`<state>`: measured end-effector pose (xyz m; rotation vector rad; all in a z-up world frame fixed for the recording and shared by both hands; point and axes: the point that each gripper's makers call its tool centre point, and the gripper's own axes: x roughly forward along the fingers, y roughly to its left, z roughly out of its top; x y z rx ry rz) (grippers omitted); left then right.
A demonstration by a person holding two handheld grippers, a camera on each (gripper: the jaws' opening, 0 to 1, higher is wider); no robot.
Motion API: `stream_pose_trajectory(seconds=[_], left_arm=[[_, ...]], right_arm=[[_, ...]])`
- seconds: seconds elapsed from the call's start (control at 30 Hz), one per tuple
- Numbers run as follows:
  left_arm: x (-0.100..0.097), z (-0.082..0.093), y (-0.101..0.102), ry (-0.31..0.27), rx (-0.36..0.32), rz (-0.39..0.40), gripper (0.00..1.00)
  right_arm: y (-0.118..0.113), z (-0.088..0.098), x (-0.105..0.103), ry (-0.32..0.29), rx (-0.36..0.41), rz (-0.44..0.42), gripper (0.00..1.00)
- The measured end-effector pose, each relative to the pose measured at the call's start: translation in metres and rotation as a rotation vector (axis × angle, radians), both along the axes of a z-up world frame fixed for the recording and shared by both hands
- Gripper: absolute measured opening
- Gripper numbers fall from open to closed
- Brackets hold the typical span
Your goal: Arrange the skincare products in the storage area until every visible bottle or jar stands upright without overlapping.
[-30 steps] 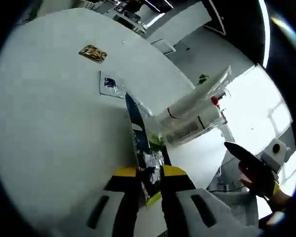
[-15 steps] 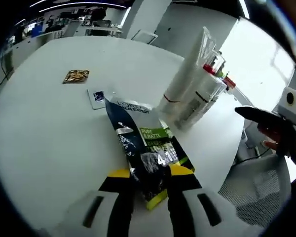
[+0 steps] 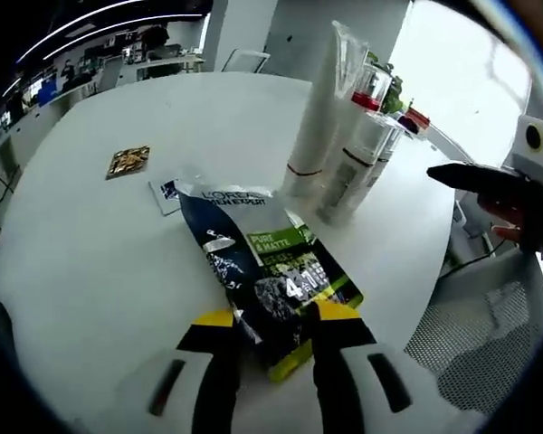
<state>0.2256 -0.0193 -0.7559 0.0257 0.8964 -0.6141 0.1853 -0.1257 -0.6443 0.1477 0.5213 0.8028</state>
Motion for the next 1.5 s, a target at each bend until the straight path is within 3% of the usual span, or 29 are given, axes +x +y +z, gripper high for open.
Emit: stream_pose_trajectory(seconds=[0.3, 0.6, 0.77, 0.9, 1.17, 1.5], left_arm=[[-0.003, -0.001, 0.000, 0.007, 0.025, -0.015, 0.29], [0.001, 0.003, 0.000, -0.023, 0.037, -0.043, 0.29], [0.003, 0.007, -0.011, -0.162, 0.116, -0.243, 0.40], [0.010, 0.005, -0.014, -0.214, 0.183, -0.355, 0.49], [0.026, -0.009, -0.009, -0.181, 0.212, -0.445, 0.63], [0.028, -0.014, -0.012, -0.156, 0.209, -0.559, 0.65]], right_arm=[[0.000, -0.001, 0.000, 0.003, -0.001, 0.001, 1.00], [0.001, -0.002, -0.001, 0.006, -0.002, 0.005, 1.00], [0.001, -0.002, -0.001, 0.008, -0.001, 0.004, 1.00], [0.001, -0.002, -0.001, 0.011, 0.000, 0.003, 1.00], [0.000, -0.003, 0.000, 0.011, 0.004, -0.002, 1.00], [-0.001, -0.005, 0.001, 0.016, 0.006, -0.006, 1.00]])
